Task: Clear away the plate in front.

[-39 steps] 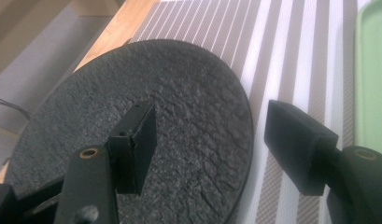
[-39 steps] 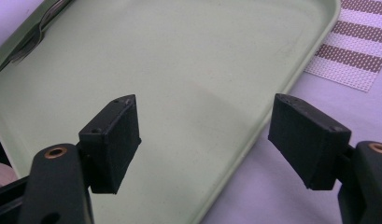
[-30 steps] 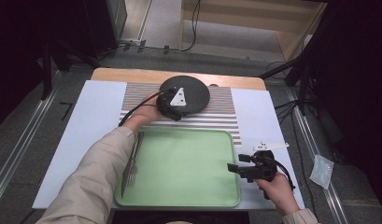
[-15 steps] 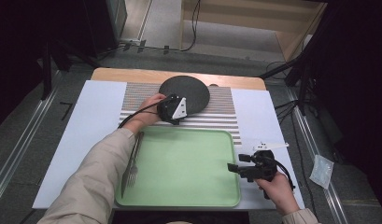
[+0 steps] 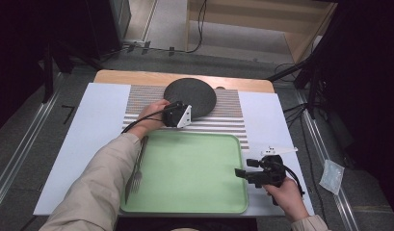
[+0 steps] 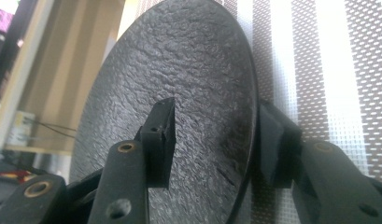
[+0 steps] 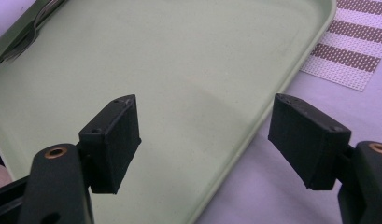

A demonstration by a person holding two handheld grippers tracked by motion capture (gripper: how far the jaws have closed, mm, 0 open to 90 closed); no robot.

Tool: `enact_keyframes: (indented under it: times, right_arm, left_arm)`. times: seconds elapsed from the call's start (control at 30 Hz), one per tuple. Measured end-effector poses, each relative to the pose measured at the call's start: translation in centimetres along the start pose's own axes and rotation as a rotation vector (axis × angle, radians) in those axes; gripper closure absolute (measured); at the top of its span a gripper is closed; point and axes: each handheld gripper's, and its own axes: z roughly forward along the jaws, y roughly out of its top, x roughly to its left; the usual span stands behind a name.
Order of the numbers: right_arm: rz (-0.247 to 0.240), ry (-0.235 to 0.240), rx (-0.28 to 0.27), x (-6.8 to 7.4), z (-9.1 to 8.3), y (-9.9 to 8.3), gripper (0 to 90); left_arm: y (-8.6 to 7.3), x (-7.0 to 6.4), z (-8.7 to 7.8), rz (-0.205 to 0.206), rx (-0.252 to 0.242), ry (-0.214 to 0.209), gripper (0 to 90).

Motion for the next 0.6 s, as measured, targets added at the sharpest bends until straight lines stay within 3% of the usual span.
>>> enact_keyframes:
  times: [0.07,0.1,0.13,0.2,0.33,0.6]
  right_arm:
    - [0.002,-0.002,-0.001,0.1,0.0,0.0,22.9]
    - [-0.003,-0.001,0.004,0.1,0.1,0.0,22.9]
    - [-0.003,-0.003,0.003,0.1,0.1,0.0,22.9]
    - [-0.003,-0.003,0.001,0.2,0.1,0.0,22.9]
    - [-0.005,-0.006,0.004,0.1,0.1,0.0,22.9]
    - [0.002,-0.008,0.007,0.2,0.1,0.0,22.8]
  left_arm:
    - [0.0,-0.2,0.0,-0.01,-0.002,-0.004,56.1]
    - [0.0,-0.1,0.0,0.016,0.002,0.001,57.6]
    - [-0.1,-0.4,0.0,0.009,-0.008,0.001,59.1]
    - [-0.1,-0.6,0.0,0.043,-0.01,0.001,65.5]
    - [-0.1,-1.0,0.1,0.061,-0.016,0.003,73.4]
    - [0.1,-1.4,0.2,0.054,-0.001,0.022,74.3]
